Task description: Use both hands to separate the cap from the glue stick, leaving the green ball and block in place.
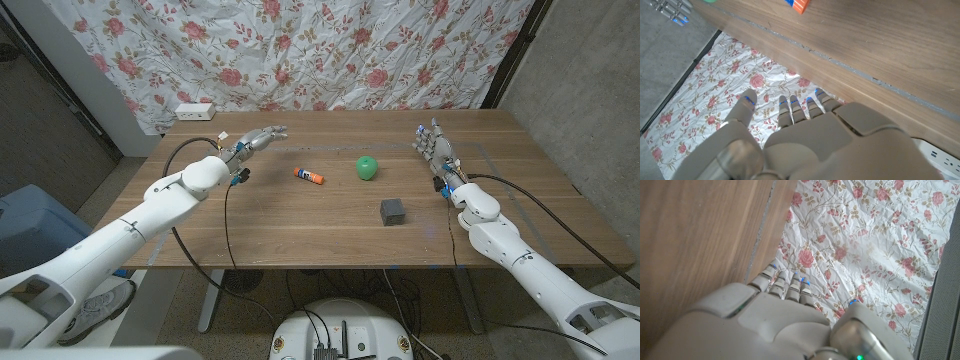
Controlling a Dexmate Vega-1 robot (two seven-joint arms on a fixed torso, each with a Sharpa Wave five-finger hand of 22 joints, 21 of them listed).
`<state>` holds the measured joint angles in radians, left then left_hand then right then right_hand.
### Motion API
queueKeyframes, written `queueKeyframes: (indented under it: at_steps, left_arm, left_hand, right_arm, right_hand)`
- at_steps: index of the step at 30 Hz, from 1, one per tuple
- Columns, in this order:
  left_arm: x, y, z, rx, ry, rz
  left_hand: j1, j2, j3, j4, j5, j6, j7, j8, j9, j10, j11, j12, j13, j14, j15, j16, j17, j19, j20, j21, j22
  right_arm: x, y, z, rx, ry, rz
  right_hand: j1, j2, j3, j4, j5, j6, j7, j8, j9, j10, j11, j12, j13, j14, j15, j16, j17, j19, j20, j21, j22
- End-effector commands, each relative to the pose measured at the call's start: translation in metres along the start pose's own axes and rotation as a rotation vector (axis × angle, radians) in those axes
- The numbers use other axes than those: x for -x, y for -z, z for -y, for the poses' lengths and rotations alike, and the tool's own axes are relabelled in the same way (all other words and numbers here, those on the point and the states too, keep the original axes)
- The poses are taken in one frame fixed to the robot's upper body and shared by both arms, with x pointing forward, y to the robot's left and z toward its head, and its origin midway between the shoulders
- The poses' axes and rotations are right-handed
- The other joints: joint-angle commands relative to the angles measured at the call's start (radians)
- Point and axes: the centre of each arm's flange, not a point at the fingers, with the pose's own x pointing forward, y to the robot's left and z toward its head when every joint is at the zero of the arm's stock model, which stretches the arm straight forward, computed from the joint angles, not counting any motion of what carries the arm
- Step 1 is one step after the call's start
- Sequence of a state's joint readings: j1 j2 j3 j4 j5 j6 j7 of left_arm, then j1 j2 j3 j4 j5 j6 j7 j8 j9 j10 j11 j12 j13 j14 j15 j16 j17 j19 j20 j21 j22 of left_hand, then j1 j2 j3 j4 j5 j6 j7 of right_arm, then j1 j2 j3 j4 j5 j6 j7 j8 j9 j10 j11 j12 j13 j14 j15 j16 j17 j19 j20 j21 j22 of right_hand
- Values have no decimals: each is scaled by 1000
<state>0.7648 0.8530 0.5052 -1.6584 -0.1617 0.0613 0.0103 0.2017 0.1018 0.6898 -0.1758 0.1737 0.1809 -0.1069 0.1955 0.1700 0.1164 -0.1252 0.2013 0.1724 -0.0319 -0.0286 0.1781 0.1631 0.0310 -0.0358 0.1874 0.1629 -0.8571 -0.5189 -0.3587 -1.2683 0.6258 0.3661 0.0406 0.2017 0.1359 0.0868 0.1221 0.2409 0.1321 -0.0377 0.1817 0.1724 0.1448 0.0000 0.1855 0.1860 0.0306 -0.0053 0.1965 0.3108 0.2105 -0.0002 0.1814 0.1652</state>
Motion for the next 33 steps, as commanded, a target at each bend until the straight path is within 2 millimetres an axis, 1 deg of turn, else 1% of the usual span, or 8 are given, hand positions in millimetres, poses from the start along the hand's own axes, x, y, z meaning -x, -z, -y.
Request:
queueKeyframes:
  at_steps: [1, 2, 5, 15, 21, 24, 31, 33]
  left_arm:
    - [-3, -13, -14, -237, 71, -28]
    - [-3, -15, -15, -257, 73, -28]
    - [-6, -19, -17, -308, 90, -31]
    - [-14, -36, -22, -457, 139, -45]
    - [-17, -45, -23, -543, 153, -58]
    - [-18, -50, -22, -584, 169, -60]
    - [-22, -64, -17, -721, 185, -70]
    - [-23, -65, -17, -734, 189, -67]
  left_hand:
    - [40, -14, 4, -17, 5, 34, -24, 16, 4, 14, -20, 3, 2, 10, -92, -3, 2, 22, -97, -2, 1]
    - [46, -17, 4, -18, 5, 37, -26, 17, 4, 19, -26, 4, 2, 10, -93, -3, 2, 23, -97, -2, 1]
    - [62, -26, 5, -20, 6, 56, -30, 23, 4, 28, -26, 4, 2, 16, -94, -2, 2, 30, -97, -1, 1]
    - [94, -51, 3, -21, 7, 67, -52, 25, 5, 51, -45, 5, 3, 20, -102, -2, 2, 34, -98, -3, 1]
    - [133, -82, 3, -22, 11, 81, -70, 29, 7, 83, -64, 8, 4, 31, -105, 0, 3, 46, -94, -2, 1]
    - [157, -99, 3, -22, 13, 90, -71, 32, 7, 102, -75, 10, 5, 40, -106, 2, 3, 54, -90, -2, 0]
    - [200, -128, 4, -21, 15, 107, -75, 37, 8, 130, -82, 11, 6, 56, -103, 2, 3, 69, -85, -1, 0]
    - [218, -139, 5, -21, 16, 116, -73, 40, 9, 139, -84, 11, 6, 62, -102, 3, 3, 74, -82, -2, 0]
  right_arm:
    - [-2, -1, 4, 1, 9, 8]
    - [-2, -1, 4, 1, 8, 8]
    - [-2, -1, 5, -4, 5, 13]
    - [-3, 0, 9, -8, 3, 11]
    - [-5, 1, 11, -10, 5, 8]
    - [-6, 1, 12, -12, 5, 7]
    - [-8, 2, 14, -11, 6, 1]
    - [-8, 2, 14, -9, 7, 0]
  right_hand:
    - [1, -4, 6, 0, 5, 9, -3, 6, 2, 6, -2, 8, 2, 6, -6, 3, -1, 5, -3, 5, 2]
    - [1, -4, 6, 0, 5, 9, -3, 6, 2, 6, -1, 8, 2, 7, -6, 3, -1, 5, -3, 5, 2]
    - [0, -3, 7, -1, 6, 9, -3, 6, 2, 6, -2, 8, 2, 7, -5, 3, -3, 5, -3, 5, 2]
    - [0, -3, 9, -2, 6, 5, -4, 4, 2, 4, -3, 7, 2, 3, -8, 2, -6, 4, -4, 4, 2]
    - [0, -2, 10, -3, 7, 5, -1, 4, 2, 4, -2, 7, 2, 4, -8, 2, -8, 4, -5, 4, 2]
    - [-1, -2, 11, -3, 7, 4, -1, 4, 2, 4, -3, 7, 2, 4, -8, 3, -9, 4, -5, 5, 2]
    - [-1, -1, 13, -3, 7, 3, -1, 3, 2, 5, -2, 7, 2, 6, -8, 3, -11, 5, -6, 5, 2]
    - [-1, 0, 13, -4, 8, 4, -1, 3, 2, 5, -2, 7, 2, 6, -7, 4, -12, 6, -6, 5, 2]
